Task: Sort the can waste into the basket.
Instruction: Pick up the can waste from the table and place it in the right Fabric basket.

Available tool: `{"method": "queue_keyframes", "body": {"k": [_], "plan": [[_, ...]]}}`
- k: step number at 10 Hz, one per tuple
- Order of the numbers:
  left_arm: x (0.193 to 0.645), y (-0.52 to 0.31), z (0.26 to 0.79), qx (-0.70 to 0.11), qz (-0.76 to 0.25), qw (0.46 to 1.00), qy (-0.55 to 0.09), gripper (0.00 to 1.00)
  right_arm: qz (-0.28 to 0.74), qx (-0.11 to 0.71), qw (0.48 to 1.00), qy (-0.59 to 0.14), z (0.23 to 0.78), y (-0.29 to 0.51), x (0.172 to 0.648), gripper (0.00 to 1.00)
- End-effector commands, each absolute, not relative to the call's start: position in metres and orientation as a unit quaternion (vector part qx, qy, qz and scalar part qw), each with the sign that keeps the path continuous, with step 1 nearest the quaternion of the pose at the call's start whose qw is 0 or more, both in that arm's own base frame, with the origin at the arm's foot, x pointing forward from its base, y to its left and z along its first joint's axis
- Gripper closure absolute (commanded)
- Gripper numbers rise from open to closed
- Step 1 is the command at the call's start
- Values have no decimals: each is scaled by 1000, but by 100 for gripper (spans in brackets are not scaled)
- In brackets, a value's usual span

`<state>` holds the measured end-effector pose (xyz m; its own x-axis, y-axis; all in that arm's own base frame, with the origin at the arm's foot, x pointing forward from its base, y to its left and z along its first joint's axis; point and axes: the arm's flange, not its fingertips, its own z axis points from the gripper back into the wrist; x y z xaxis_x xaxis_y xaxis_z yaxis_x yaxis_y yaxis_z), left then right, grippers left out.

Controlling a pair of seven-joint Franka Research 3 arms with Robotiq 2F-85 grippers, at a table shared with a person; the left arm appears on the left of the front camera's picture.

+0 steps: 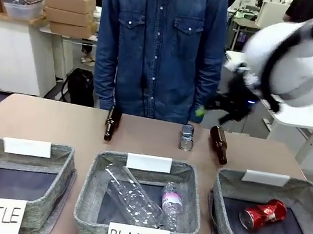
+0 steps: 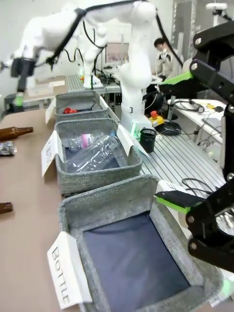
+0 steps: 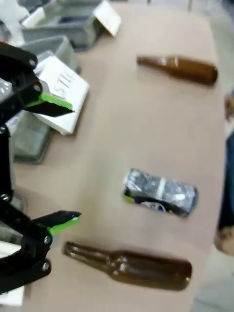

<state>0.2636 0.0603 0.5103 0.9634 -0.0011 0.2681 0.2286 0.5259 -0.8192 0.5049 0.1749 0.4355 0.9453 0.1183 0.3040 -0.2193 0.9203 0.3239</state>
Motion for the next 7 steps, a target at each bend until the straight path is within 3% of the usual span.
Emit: {"method": "queue_keyframes", "body": {"k": [1,2,3,7], "plan": [[262,63,509,-480,-75,865,-122,0,68,110,981,-143,436,186,536,0],[262,63,509,-480,-75,865,-122,0,101,177,975,-91,441,172,523,0],[262,63,509,-480,-75,865,-122,0,84,144,976,-138,420,184,525,0],[262,63,509,-480,-75,865,-122,0,2,97,986,-133,366,230,588,0]]}}
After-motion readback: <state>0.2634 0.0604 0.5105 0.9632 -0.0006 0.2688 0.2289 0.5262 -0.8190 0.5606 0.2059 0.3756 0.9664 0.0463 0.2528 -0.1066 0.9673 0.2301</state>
